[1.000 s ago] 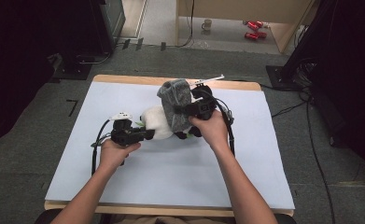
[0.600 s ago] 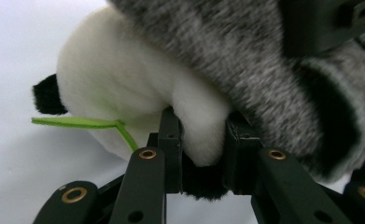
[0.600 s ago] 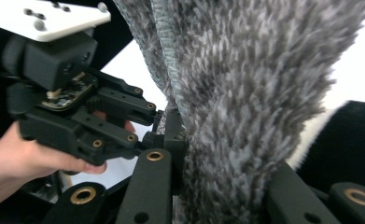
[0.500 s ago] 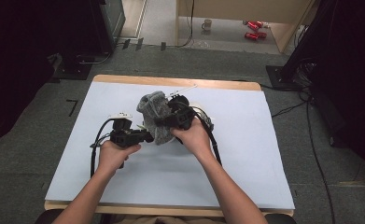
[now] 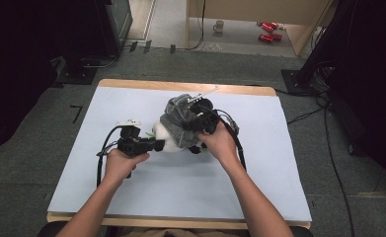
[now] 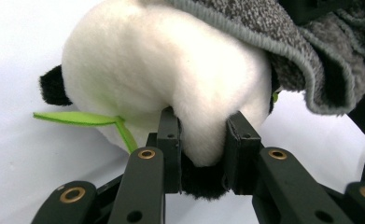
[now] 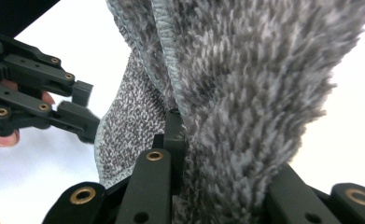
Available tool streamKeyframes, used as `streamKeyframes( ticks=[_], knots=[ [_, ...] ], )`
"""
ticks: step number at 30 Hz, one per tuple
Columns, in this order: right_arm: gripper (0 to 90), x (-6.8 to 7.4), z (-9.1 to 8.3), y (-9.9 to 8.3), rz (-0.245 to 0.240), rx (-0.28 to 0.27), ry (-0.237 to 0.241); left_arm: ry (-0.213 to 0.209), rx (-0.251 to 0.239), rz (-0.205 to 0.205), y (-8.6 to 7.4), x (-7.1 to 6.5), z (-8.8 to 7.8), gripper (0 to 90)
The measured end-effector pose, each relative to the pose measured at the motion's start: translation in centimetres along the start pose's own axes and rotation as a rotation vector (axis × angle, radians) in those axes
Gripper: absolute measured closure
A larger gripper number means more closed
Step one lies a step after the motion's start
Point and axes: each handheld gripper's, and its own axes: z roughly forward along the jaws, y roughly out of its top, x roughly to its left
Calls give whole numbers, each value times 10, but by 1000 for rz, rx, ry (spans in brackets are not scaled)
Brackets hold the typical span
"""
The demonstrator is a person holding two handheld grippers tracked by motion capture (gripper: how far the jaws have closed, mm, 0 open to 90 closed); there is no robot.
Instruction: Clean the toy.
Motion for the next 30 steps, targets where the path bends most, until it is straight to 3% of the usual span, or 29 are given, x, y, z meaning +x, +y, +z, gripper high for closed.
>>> streamKeyframes(
  ticks=[24,30],
  knots=[
    [779,-46,-42,-16,116,-71,-42,-8,-6,-57,1,14,-3,716],
    [783,-56,-54,-20,136,-81,-134,-3,-5,-62,1,15,-3,718]
  ],
)
